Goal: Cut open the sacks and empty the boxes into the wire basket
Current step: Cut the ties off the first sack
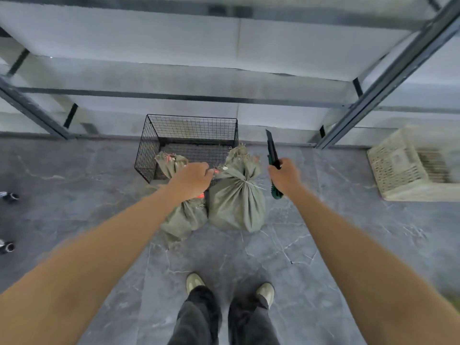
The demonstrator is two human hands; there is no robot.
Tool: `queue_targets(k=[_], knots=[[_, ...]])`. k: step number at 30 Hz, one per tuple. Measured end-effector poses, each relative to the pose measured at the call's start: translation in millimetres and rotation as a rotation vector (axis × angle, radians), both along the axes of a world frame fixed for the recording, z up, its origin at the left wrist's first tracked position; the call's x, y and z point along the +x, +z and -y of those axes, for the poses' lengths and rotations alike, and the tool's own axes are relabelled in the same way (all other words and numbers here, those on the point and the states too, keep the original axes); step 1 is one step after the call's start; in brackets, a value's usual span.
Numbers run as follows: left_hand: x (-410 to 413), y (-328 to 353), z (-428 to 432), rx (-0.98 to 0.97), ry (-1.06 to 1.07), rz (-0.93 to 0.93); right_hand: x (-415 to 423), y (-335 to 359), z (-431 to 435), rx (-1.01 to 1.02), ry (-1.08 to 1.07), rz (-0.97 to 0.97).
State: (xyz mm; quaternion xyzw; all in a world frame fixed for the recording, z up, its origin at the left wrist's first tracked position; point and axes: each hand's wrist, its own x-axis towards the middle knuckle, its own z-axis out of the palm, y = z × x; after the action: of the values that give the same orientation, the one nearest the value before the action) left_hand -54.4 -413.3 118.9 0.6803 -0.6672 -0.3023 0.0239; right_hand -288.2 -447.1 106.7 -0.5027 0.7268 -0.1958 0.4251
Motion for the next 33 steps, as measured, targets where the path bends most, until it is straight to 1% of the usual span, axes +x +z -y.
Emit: queue_targets(k=[5, 10, 13, 16, 19, 22, 26, 30, 33], knots=[[-33.1, -78.2, 11.6, 0.039, 0.014, -0.044, -13.7, -73.1, 9.9, 0.075, -0.056, 0.074], [-61.5, -171.3, 29.8, 0.096, 0.057, -0.071, -19.1, -159.0, 22.6, 0.122, -0.242, 0.250], [-68.8, -225.1, 41.0, 0.103, 0.081, -0.099, -22.2, -206.4, 32.1, 0.140, -0.312, 0.287], [-71.3, -274.4, 50.2, 0.101, 0.090, -0.143, -20.9, -252.0, 43.0, 0.125, -0.342, 0.316], [-74.5, -317.8, 64.8, 0.070, 0.175, -0.205, -16.9, -293.0, 56.2, 0.072, -0.335, 0.341], [-79.3, -348.5, 87.4, -0.019, 0.256, -0.302, -15.3, -323.9, 69.0, -0.001, -0.298, 0.357], [-85.0, -380.2, 111.6, -0.112, 0.261, -0.392, -13.9, -355.3, 81.6, -0.092, -0.241, 0.441], [-101.4, -396.1, 123.4, -0.179, 0.202, -0.465, -12.6, -373.1, 93.2, -0.197, -0.202, 0.499], [-111.6, -401.8, 129.2, -0.213, 0.139, -0.571, -9.5, -380.1, 96.9, -0.242, -0.178, 0.515]])
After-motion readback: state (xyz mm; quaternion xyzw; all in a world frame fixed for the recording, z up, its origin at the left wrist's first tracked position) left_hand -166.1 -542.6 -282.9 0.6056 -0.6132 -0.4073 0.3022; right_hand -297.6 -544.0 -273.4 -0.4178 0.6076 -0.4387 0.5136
